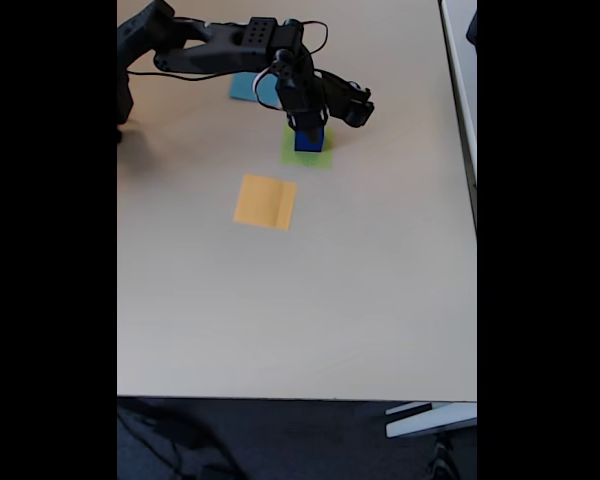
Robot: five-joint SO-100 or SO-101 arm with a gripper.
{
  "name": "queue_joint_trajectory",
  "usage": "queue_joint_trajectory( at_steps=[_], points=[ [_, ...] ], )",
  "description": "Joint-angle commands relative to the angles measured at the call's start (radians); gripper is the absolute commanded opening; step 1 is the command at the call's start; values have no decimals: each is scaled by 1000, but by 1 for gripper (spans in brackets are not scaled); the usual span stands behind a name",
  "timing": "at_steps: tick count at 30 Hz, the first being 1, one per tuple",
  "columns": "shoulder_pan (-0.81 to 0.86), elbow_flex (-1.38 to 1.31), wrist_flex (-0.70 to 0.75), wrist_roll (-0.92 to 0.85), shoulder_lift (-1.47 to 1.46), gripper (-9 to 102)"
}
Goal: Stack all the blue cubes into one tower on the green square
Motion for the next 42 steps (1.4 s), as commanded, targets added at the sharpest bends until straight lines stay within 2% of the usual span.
queue_joint_trajectory(
  at_steps=[1,42],
  points=[
    [-6,-60,-11,6,15,0],
    [-18,-75,28,9,14,0]
  ],
)
